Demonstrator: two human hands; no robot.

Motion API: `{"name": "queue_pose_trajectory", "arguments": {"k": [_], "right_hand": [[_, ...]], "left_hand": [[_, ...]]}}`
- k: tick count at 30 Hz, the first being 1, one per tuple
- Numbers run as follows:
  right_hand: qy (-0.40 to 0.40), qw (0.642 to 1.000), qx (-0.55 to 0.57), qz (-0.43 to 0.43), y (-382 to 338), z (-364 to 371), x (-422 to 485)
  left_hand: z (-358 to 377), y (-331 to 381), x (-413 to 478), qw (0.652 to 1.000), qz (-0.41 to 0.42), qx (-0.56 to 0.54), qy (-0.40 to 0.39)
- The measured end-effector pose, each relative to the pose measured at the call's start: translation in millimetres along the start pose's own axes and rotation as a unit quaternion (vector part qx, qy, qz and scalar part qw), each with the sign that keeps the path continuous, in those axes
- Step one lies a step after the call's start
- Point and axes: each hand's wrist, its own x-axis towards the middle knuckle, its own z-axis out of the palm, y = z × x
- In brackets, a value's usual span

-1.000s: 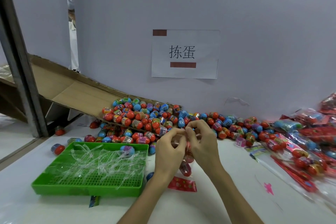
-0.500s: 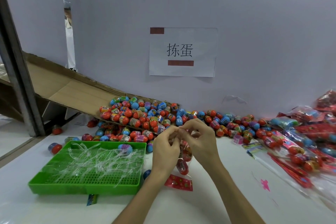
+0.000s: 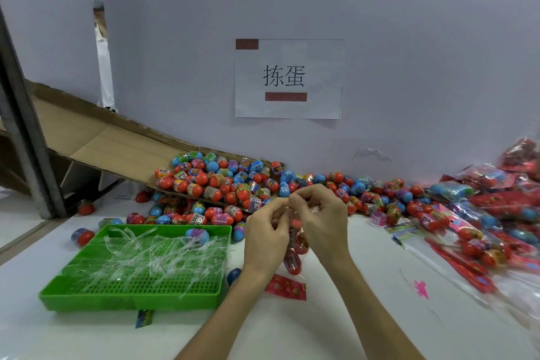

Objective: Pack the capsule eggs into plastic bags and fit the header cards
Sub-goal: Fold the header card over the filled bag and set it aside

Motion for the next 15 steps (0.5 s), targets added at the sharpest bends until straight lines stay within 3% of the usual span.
{"name": "queue_pose_trajectory", "arguments": {"k": [11, 15], "right_hand": [[0.045, 0.999, 0.001, 0.003, -2.0, 0.1, 1.7], [0.090, 0.995, 0.030, 0.042, 3.6, -6.6, 7.0]], "left_hand": [[3.4, 4.9, -1.6, 1.000, 0.019, 0.015, 0.017], [1.8, 5.4, -2.7, 0.999, 0.025, -0.014, 0.036]]}}
